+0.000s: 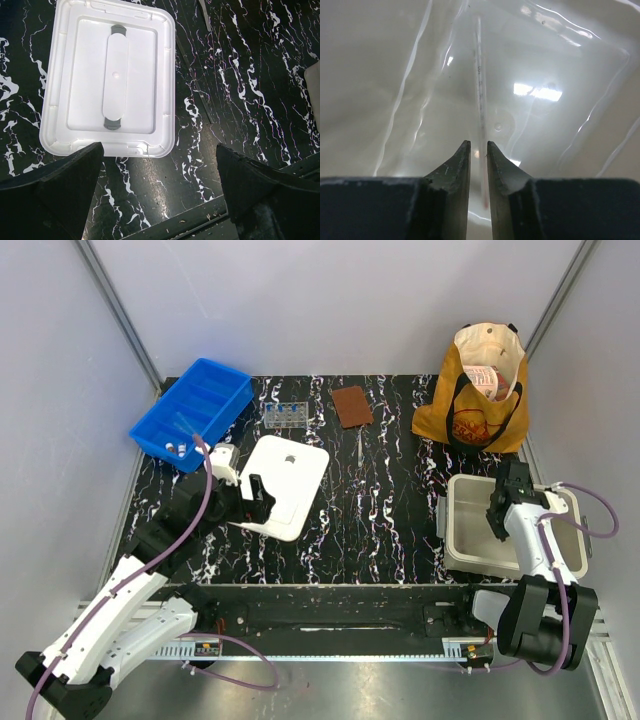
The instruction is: Organize the chemistry lab equipment
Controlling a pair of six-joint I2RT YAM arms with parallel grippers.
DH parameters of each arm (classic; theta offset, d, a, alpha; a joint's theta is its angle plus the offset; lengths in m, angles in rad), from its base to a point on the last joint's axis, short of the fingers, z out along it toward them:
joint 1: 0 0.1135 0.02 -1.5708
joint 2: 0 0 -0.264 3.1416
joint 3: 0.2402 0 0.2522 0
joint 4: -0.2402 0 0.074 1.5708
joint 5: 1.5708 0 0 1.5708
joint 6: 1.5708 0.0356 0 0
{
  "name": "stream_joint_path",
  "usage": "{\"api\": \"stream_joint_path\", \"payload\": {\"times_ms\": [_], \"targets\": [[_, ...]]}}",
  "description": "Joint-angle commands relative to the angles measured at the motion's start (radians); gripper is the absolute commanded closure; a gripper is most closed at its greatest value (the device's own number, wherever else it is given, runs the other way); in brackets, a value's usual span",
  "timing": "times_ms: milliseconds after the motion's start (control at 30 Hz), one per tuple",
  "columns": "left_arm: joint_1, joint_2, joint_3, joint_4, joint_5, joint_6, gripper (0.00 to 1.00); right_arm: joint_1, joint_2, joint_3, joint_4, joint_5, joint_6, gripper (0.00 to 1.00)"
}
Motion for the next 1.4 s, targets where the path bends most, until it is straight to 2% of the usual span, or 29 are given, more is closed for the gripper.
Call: {"api": "stream_joint_path", "payload": {"times_ms": [0,233,367,500,533,700,767,833,1033,1200,1367], "targets": [[-0.003,-0.003,0.012,0.009,-0.039,0.008,0.01,-0.012,-0.005,0.019,0.037,0.001,-0.009,0.74],[-0.003,-0.014,0.013,0.004,-0.044,0.019,0.01,-0.012,-0.059,0.100,0.000,-0.022,-0.118,0.69],[-0.003,-0.003,0.030,-0.017,0.003,0.071,0.01,-0.012,-0.149,0.227,-0.035,-0.082,-0.215,0.69],[-0.003,-0.021,0.023,-0.043,-0.030,0.088,0.01,-0.012,-0.175,0.373,-0.080,-0.175,-0.284,0.68],[-0.003,-0.037,0.009,-0.031,-0.029,0.090,0.01,-0.010,-0.168,0.413,-0.083,-0.218,-0.301,0.68],[-0.003,-0.069,-0.016,0.026,0.071,0.116,0.01,0.013,-0.125,0.517,-0.037,-0.618,-0.379,0.66],[-0.003,-0.060,-0.011,0.023,0.086,0.116,0.01,0.081,-0.118,0.537,-0.054,-0.633,-0.417,0.64],[-0.001,-0.061,-0.008,0.021,0.112,0.113,0.01,0.176,-0.120,0.542,-0.055,-0.584,-0.437,0.64],[-0.003,-0.133,-0.027,0.038,0.105,0.097,0.01,0.474,-0.056,0.541,-0.002,-0.483,-0.376,0.62],[-0.003,-0.182,-0.030,0.043,0.059,0.085,0.01,0.713,0.156,0.589,0.015,-0.374,-0.373,0.60],[-0.001,-0.207,-0.027,0.033,-0.002,0.091,0.01,0.835,0.355,0.619,0.122,-0.334,-0.364,0.60]]}}
